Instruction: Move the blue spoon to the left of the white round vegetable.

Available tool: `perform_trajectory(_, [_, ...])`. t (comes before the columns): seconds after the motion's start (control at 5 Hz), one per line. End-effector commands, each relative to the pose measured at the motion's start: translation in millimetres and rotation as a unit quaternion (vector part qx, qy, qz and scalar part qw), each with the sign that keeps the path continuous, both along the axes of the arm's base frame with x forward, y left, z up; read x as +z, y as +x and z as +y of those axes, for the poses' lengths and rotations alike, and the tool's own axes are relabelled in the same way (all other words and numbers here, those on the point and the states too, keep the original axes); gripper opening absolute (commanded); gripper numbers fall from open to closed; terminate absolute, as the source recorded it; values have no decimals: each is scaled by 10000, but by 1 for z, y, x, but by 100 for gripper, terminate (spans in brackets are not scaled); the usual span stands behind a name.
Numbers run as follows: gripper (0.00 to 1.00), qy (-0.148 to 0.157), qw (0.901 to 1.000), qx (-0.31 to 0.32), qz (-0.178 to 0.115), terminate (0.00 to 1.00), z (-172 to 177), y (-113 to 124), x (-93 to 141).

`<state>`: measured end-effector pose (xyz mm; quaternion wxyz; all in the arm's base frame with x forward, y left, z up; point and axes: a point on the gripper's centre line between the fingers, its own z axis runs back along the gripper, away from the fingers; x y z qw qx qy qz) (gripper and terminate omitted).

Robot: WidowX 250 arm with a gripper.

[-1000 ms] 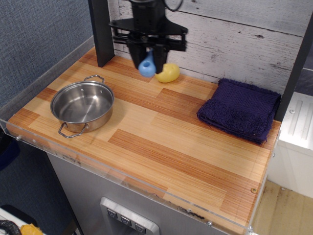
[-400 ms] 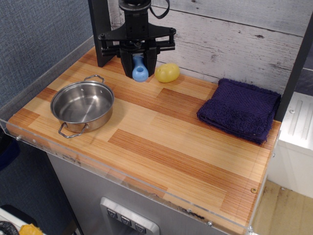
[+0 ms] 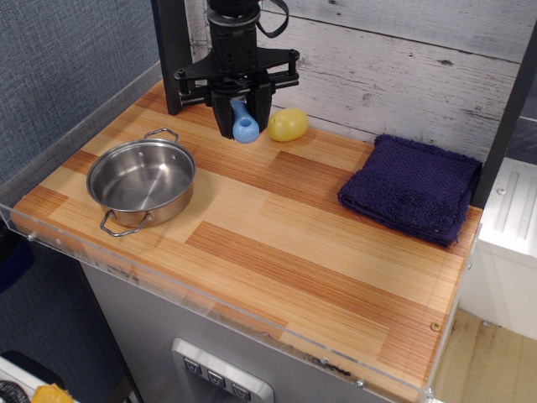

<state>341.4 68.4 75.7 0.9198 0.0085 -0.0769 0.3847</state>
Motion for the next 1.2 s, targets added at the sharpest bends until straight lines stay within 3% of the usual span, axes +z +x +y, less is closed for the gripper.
perform_trajectory(0.0, [0,29,9983,514,-267,0,33,-3,4])
perform_trajectory(0.6, [0,82,9983,577,-23,0,62,5,-28])
perform_trajectory(1.0, [0,78,9975,703,-73,0,71,15,-36])
